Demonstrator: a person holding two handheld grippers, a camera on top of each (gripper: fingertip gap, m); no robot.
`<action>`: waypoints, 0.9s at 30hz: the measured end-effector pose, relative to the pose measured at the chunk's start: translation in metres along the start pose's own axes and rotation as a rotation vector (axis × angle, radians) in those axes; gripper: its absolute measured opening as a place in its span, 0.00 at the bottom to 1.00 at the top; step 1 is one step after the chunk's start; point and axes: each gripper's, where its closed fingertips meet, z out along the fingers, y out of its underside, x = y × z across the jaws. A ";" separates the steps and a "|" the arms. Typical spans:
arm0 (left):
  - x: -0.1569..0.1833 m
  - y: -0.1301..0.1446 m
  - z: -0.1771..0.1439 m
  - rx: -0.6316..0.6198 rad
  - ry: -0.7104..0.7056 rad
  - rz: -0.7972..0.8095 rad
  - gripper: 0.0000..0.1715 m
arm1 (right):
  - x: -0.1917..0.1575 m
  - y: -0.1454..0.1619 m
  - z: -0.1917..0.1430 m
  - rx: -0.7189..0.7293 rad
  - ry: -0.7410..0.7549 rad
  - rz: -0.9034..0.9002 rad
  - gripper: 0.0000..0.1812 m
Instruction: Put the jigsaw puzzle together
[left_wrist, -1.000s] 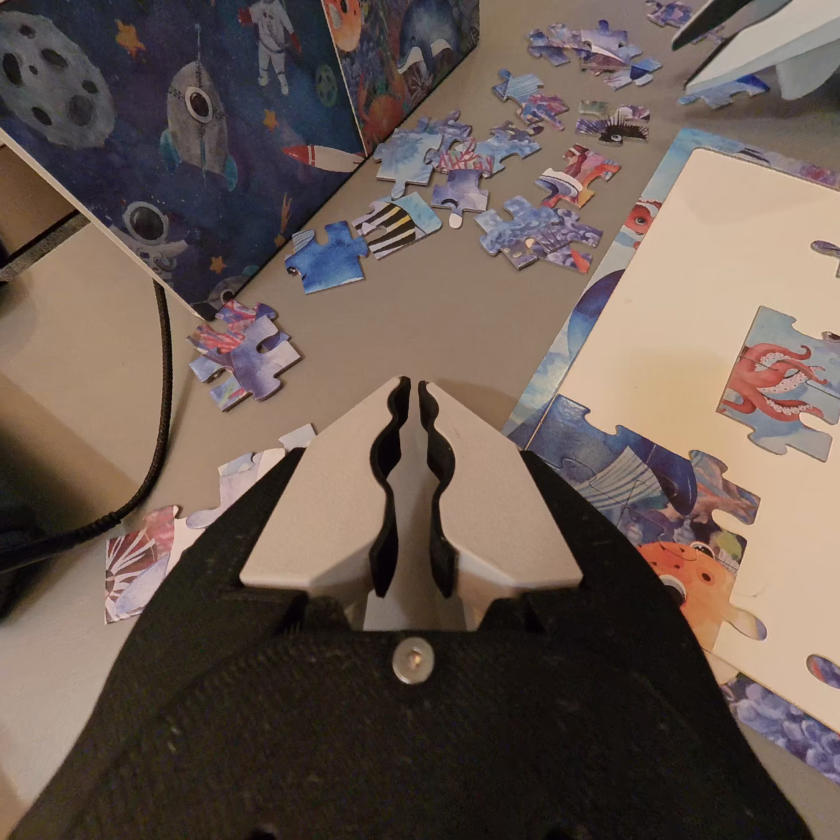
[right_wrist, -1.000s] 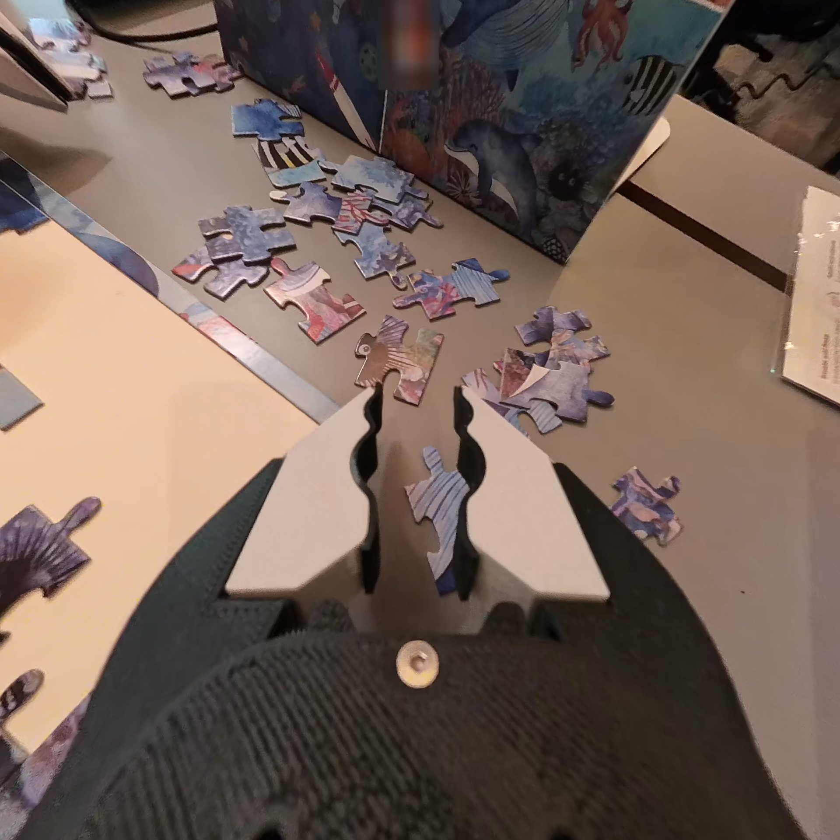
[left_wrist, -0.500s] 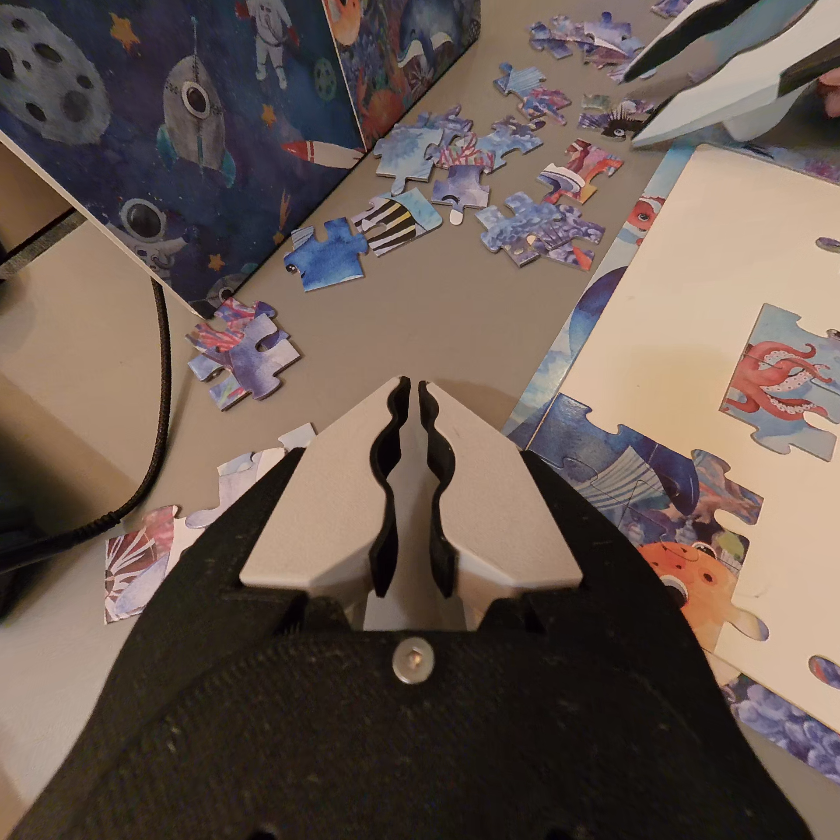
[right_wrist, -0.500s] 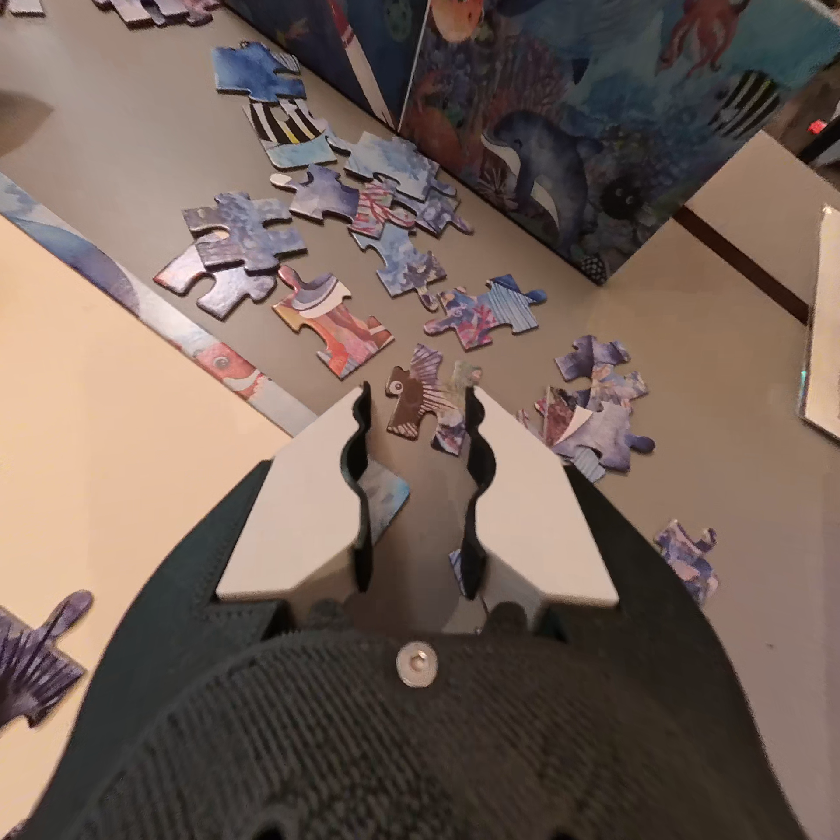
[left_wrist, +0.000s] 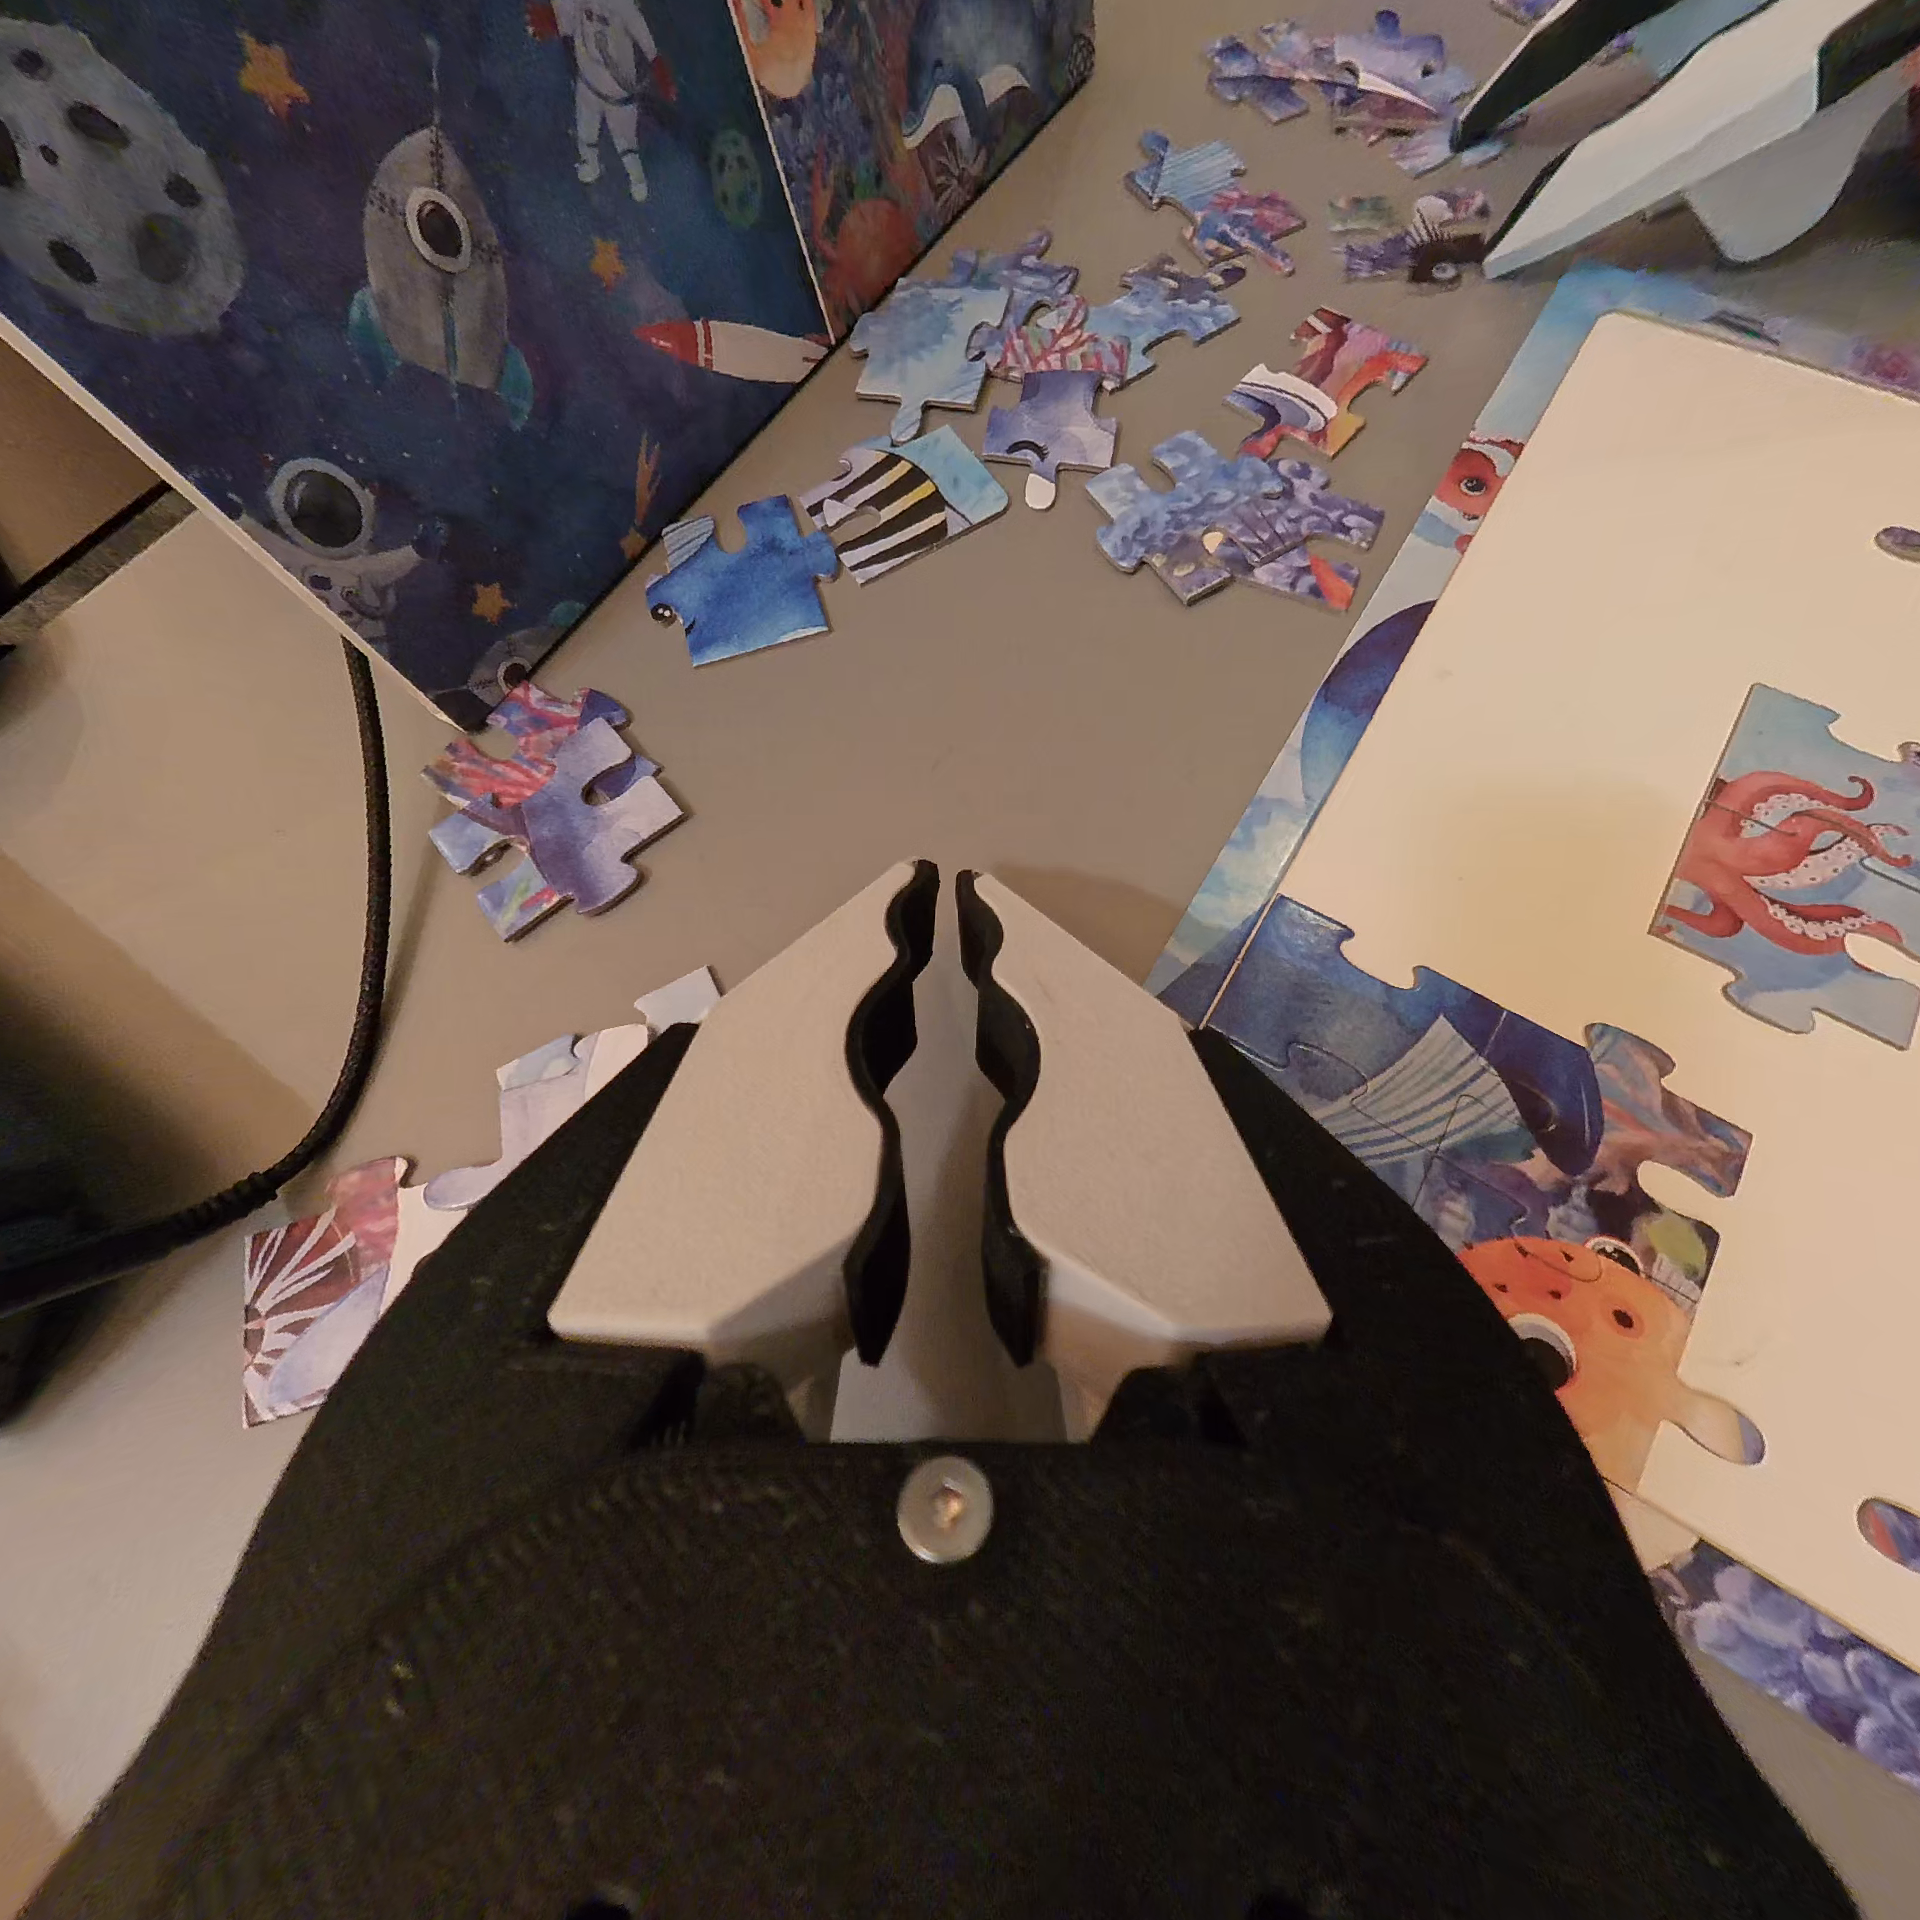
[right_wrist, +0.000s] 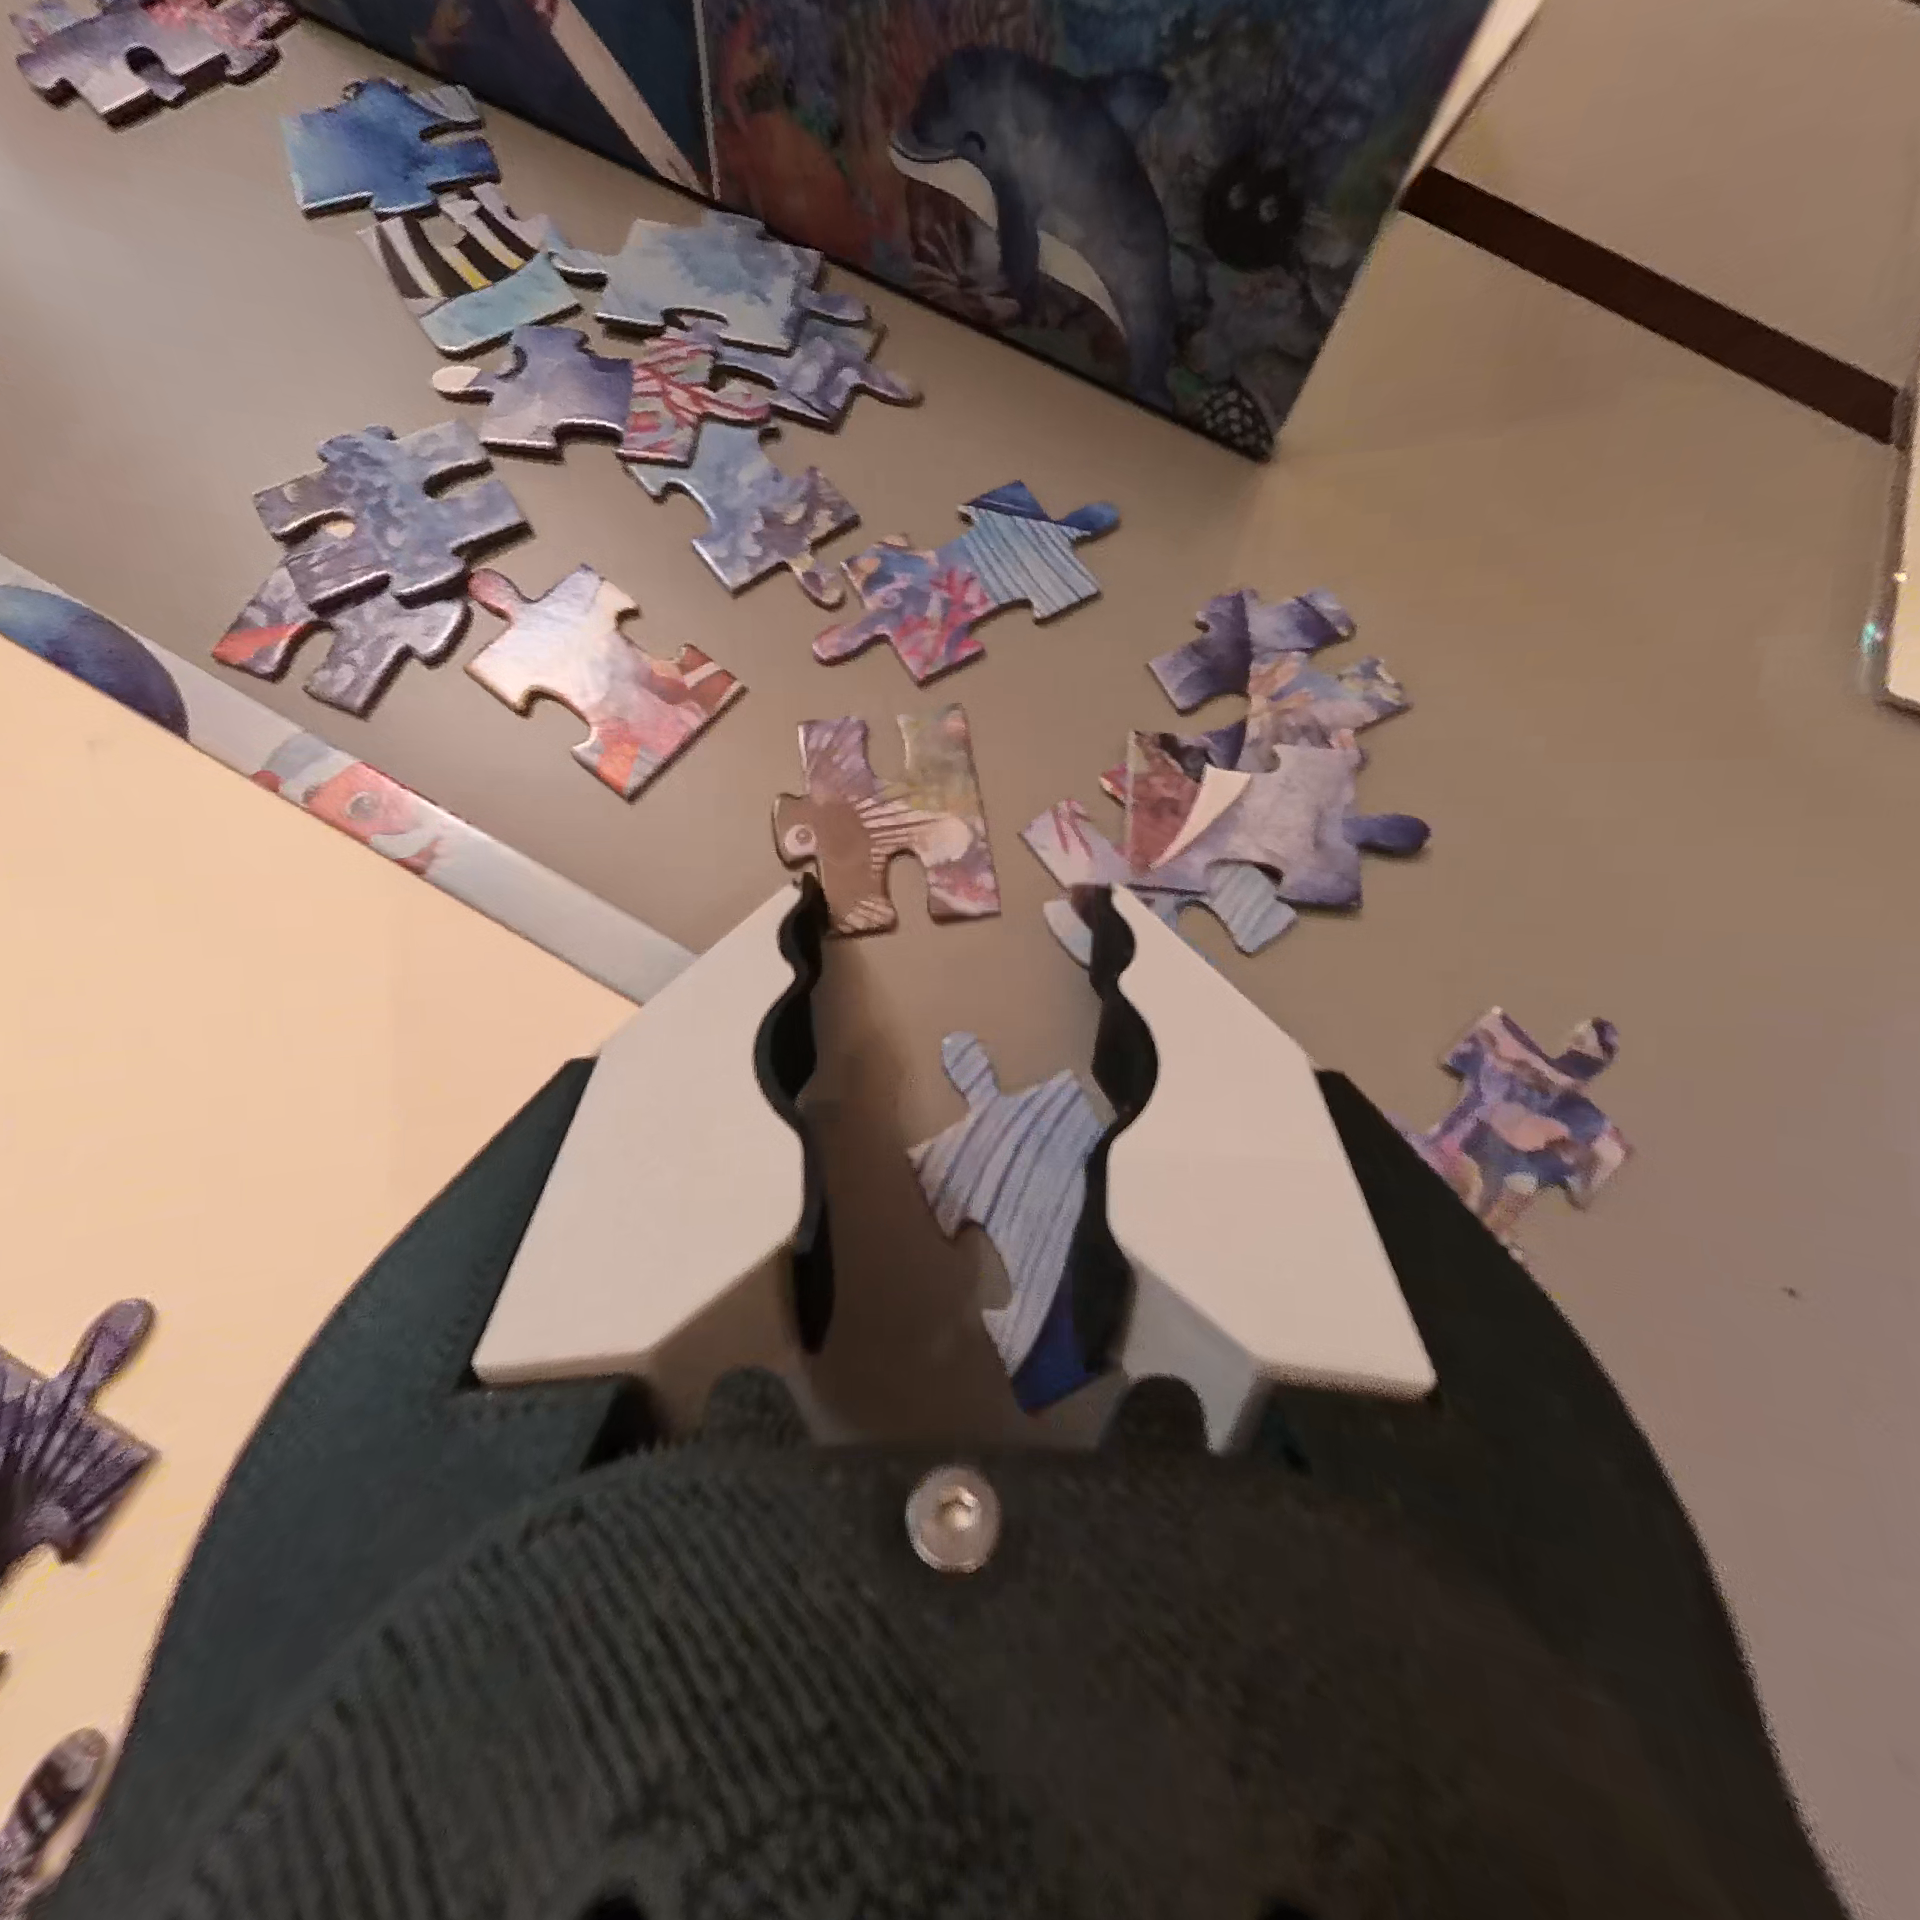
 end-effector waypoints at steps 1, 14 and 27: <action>0.000 0.000 0.000 0.000 0.000 0.001 0.01 | 0.003 0.001 -0.001 -0.001 0.006 0.010 0.28; 0.000 0.001 0.000 -0.005 -0.002 0.003 0.01 | -0.011 -0.015 -0.005 0.086 -0.030 -0.017 0.23; 0.001 0.001 0.001 -0.013 -0.005 0.009 0.01 | -0.018 -0.009 0.008 0.010 -0.076 0.001 0.25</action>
